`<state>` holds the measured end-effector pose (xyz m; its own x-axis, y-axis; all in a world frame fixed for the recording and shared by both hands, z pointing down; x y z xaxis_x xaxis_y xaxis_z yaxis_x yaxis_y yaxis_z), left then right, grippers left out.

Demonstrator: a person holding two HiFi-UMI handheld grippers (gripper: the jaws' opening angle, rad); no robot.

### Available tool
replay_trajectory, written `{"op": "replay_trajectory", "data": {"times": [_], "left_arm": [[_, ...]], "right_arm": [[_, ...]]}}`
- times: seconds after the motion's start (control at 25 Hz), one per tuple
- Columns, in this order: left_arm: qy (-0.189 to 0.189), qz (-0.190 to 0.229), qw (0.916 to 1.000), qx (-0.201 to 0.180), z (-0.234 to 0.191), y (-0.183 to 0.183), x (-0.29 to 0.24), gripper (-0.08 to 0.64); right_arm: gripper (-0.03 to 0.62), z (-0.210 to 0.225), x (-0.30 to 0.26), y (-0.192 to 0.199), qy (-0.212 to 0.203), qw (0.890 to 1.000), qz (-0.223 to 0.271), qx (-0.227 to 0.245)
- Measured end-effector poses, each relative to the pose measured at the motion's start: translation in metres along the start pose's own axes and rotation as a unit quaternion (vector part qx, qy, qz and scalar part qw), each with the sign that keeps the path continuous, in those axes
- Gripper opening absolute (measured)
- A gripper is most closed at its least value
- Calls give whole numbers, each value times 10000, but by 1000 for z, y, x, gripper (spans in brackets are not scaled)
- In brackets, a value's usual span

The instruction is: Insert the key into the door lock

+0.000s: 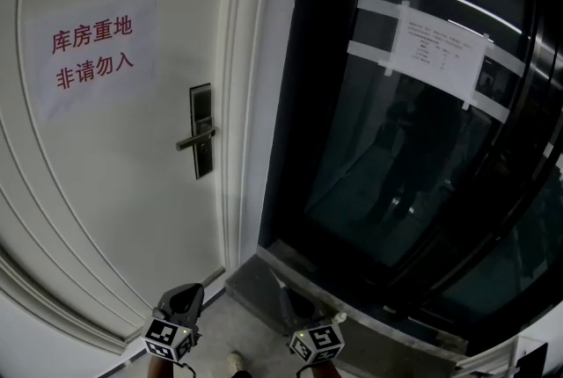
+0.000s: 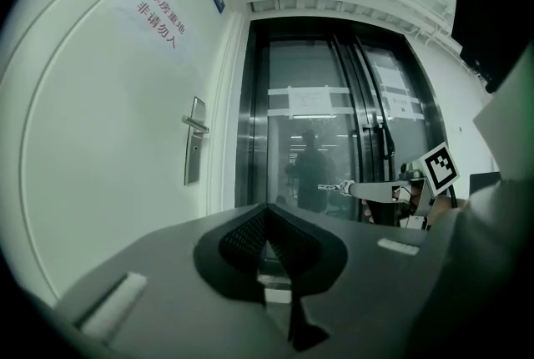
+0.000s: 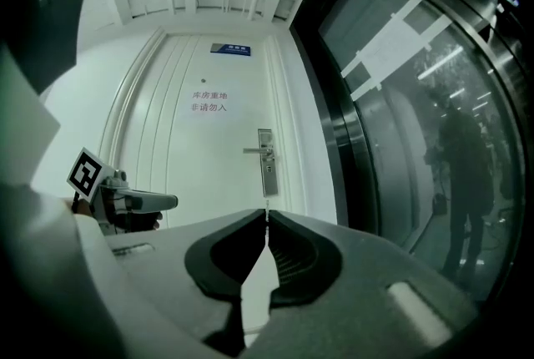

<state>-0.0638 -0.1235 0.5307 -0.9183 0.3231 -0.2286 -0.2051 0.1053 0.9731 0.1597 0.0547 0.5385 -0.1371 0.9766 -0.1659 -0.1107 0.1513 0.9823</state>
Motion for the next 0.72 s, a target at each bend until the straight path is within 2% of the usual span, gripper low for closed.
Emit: {"op": "replay_trajectory", "data": {"times": [0.36, 0.48, 0.72], "left_arm": [[-271, -100, 9995, 107, -65, -18, -51, 3], [-468, -14, 9989, 25, -87, -22, -64, 3], [-610, 91, 9981, 34, -108, -29, -78, 3]], "right_arm": [[11, 26, -98, -25, -298, 9995, 42, 62], [11, 32, -126, -31, -401, 9991, 75, 135], [11, 41, -166, -44, -536, 9981, 165, 272]]}}
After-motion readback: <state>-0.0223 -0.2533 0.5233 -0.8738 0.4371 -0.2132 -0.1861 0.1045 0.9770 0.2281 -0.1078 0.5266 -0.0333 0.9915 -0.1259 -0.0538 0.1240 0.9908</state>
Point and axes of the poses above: the fingertips, and each gripper's own axes: x backward along the fingers, z to its right, y out of its underside, the point moved 9 cm from there along x, backward along the fingers, and after that the axes turned 10 degrees about -z, right-handed, at the moved point
